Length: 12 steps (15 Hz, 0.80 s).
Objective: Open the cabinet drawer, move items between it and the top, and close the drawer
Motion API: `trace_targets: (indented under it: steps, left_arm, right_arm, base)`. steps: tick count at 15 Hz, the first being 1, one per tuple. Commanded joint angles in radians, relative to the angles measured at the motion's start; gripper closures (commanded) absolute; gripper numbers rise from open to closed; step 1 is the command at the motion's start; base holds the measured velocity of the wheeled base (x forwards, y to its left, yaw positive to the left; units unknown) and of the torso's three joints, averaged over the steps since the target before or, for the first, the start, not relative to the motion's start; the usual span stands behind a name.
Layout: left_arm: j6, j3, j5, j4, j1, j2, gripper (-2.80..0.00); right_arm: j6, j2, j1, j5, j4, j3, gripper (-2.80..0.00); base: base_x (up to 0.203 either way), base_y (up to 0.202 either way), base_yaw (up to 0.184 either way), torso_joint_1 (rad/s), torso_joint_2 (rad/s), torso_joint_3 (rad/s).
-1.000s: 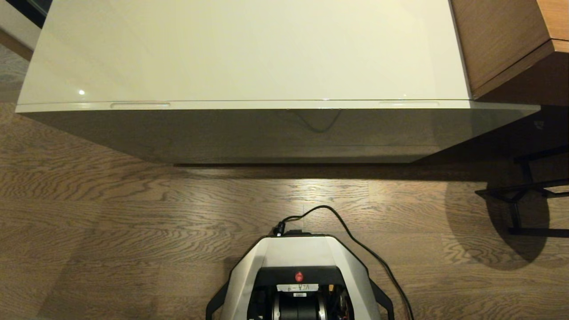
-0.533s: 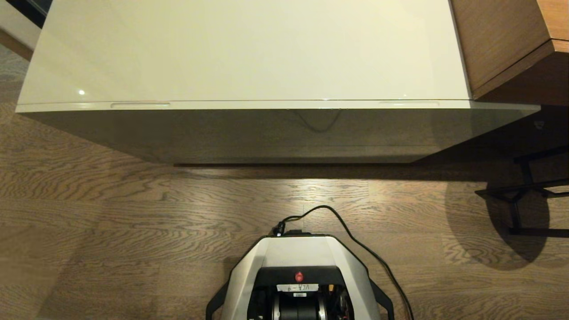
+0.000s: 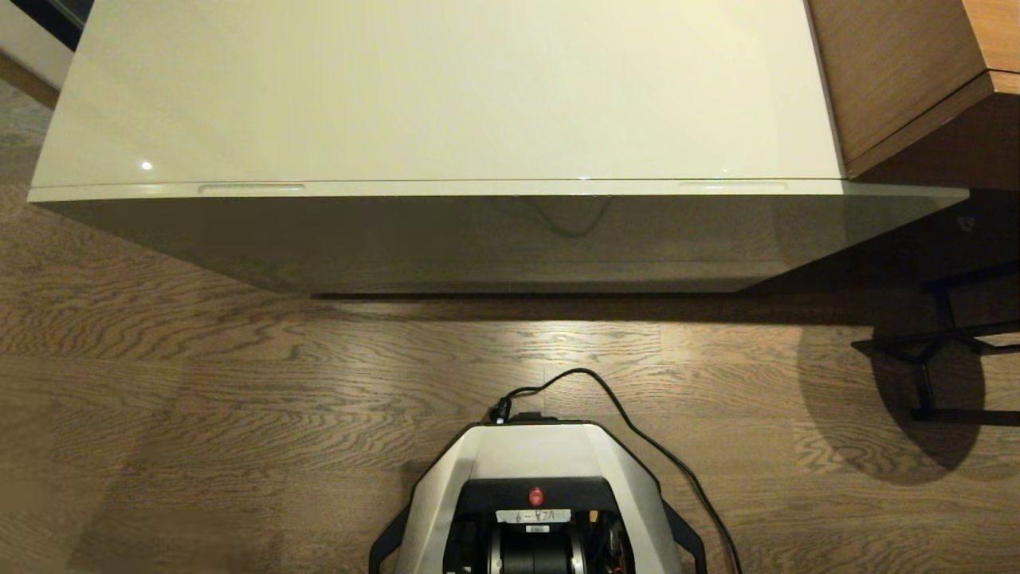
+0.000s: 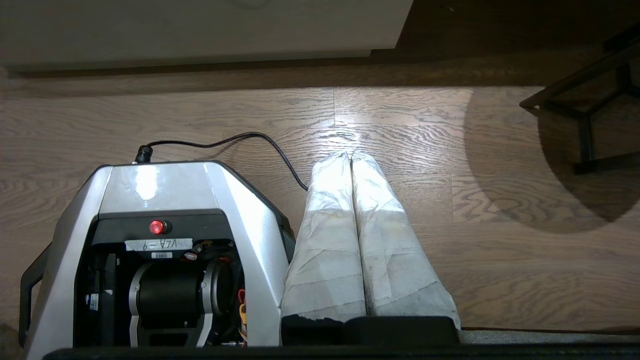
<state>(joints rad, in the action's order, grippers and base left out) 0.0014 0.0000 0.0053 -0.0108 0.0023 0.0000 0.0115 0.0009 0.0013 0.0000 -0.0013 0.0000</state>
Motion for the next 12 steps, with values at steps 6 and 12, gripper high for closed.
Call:
trace_targets:
  steps: [6,12]
  left_arm:
    - [0.002,0.0,0.001,0.0,0.002,0.002,0.0]
    - [0.0,0.0,0.001,0.0,0.001,0.002,0.0]
  right_arm:
    - [0.0,0.001,0.0,0.0,0.0,0.002,0.0]
    - [0.001,0.001,0.0,0.0,0.0,0.002,0.0]
  base:
    - [0.0,0.0,0.0,0.0,0.0,0.0]
    - [0.0,0.0,0.0,0.0,0.0,0.0]
